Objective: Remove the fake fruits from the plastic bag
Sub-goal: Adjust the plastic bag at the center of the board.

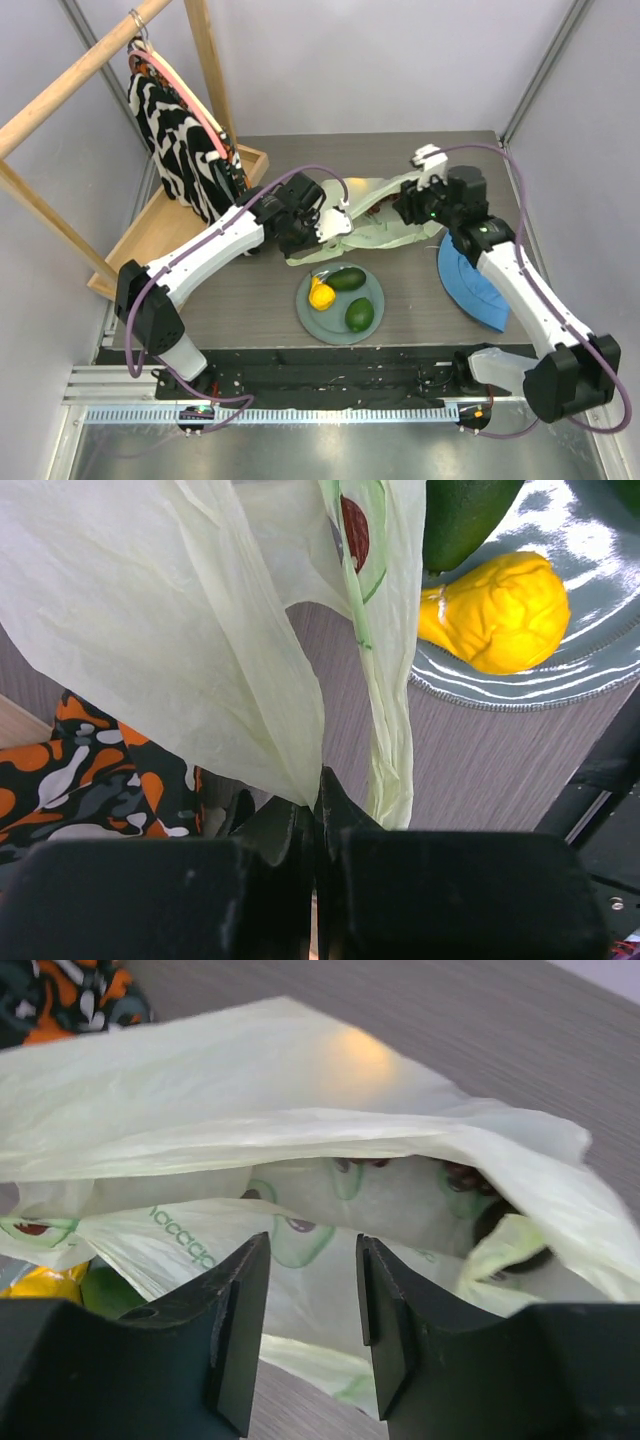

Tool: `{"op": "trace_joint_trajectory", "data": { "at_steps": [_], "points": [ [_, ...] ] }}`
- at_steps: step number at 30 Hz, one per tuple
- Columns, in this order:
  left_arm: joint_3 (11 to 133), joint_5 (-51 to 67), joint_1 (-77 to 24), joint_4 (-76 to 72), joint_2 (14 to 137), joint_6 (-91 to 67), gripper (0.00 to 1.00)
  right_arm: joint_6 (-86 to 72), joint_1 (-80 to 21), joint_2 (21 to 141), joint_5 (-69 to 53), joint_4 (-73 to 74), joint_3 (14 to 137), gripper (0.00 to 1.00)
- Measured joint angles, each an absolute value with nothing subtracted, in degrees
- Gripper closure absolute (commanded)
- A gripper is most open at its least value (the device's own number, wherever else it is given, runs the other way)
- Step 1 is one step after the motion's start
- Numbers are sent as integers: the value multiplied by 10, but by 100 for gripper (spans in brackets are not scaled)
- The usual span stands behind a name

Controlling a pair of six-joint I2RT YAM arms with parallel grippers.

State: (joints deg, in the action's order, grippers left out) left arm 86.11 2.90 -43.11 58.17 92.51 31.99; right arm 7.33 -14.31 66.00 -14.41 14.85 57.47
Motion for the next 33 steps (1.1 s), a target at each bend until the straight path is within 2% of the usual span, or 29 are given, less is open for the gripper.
{"op": "trace_joint_trajectory", "data": {
  "at_steps": [3, 10, 14, 20, 26, 33],
  "points": [
    [867, 32, -431, 582, 925, 305, 100, 109, -184, 713, -133, 126, 568, 57],
    [895, 36, -431, 581, 925, 287, 100, 179, -197, 836, -22, 45, 501, 53],
    [899, 36, -431, 580, 925, 284, 100, 278, -199, 820, -8, 87, 481, 53],
    [908, 36, -431, 579, 925, 277, 100, 448, -239, 720, -17, 171, 397, 54],
    [909, 36, -431, 579, 925, 274, 100, 445, -215, 738, -37, 201, 435, 57],
    [925, 49, -431, 580, 934, 260, 100, 432, -207, 819, -38, 169, 568, 55]
  ]
}}
